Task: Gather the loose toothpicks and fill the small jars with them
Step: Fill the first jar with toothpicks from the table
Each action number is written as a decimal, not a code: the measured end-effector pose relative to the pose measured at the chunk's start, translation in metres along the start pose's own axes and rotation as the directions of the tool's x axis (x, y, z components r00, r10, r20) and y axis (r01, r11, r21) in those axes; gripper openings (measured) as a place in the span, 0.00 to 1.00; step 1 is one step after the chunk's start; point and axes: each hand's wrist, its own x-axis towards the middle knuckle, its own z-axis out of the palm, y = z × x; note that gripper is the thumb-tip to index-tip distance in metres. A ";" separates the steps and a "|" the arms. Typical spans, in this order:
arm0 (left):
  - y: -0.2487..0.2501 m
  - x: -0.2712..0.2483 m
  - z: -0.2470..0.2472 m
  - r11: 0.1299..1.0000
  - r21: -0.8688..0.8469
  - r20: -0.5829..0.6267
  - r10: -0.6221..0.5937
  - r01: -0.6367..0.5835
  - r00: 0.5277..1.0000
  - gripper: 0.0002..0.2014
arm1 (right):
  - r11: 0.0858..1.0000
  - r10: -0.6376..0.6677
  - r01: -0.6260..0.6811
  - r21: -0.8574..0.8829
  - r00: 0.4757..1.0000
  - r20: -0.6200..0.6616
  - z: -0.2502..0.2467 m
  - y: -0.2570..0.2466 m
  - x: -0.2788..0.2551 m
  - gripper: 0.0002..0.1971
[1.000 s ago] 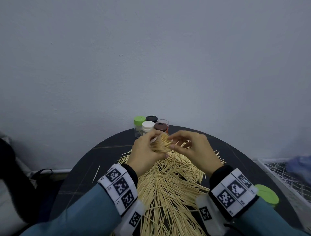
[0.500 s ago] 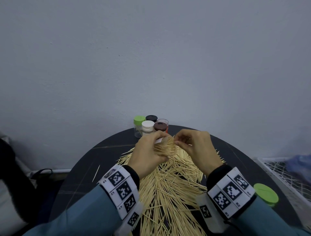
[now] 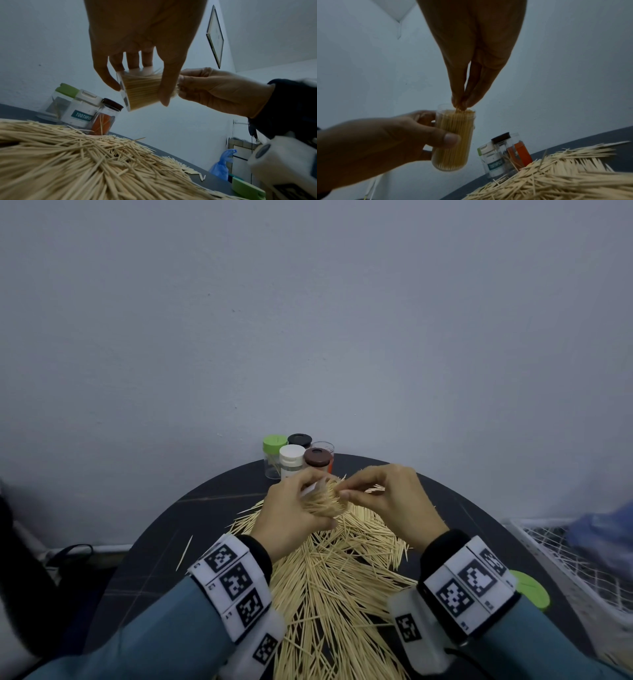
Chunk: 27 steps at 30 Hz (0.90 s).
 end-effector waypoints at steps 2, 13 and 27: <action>0.001 0.001 0.001 0.999 -0.049 0.011 -0.004 0.004 1.000 0.27 | 1.000 -0.002 0.002 0.006 1.000 -0.008 -0.001 -0.001 -0.001 0.04; 0.003 0.007 0.005 0.985 -0.170 0.123 -0.013 0.034 0.992 0.29 | 0.879 0.294 -0.130 -0.459 0.905 0.308 -0.049 0.049 0.028 0.28; 0.001 0.010 0.007 0.992 -0.123 0.142 0.007 0.011 0.990 0.28 | 0.495 0.716 0.015 -0.869 0.559 0.418 -0.058 0.089 0.013 0.36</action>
